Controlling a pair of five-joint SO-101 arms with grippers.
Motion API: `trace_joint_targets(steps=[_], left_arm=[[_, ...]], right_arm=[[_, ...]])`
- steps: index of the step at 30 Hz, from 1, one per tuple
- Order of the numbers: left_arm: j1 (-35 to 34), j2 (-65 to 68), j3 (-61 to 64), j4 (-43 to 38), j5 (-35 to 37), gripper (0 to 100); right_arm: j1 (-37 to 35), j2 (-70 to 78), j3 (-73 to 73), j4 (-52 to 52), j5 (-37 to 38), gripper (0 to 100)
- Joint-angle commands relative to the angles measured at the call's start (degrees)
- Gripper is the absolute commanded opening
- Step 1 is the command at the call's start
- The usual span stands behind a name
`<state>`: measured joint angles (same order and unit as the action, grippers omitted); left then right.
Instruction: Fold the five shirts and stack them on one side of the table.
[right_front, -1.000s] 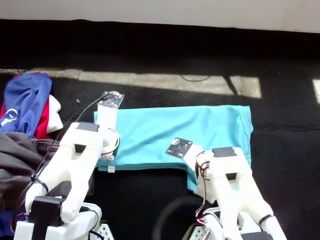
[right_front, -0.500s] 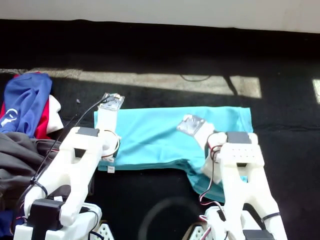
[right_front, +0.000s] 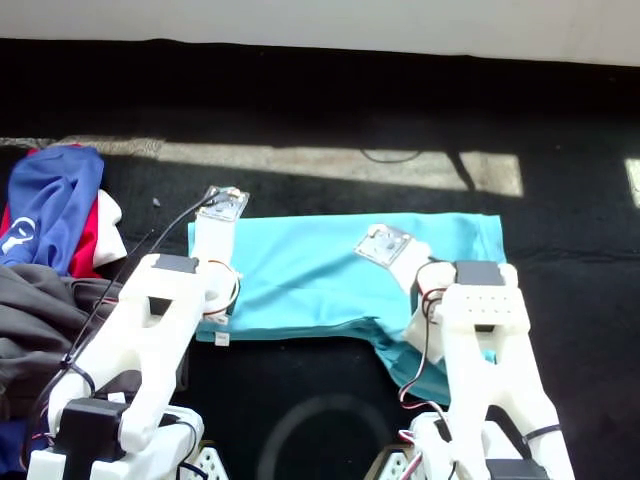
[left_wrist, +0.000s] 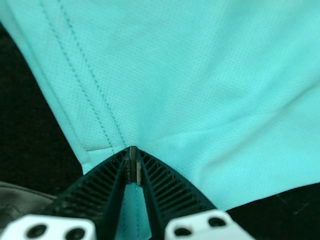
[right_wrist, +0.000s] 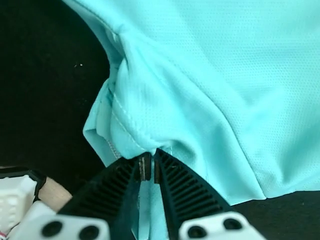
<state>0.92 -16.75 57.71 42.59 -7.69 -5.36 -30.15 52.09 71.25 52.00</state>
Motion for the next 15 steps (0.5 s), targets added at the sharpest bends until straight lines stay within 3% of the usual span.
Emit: trace_joint_targets(steps=[1,7,15], left_arm=[[-0.22,-0.31,0.13,-0.79,-0.09,1],[-0.22,-0.31,0.13,-0.79,-0.09,1],[-0.22,-0.31,0.13,-0.79,-0.09,1]], right_arm=[[0.40,-0.40,0.04,2.86,0.35,0.9],[-2.33,-1.01,-3.12,15.96,0.53,9.4],[-7.08,-0.40,-1.10,14.55,0.44,9.9]])
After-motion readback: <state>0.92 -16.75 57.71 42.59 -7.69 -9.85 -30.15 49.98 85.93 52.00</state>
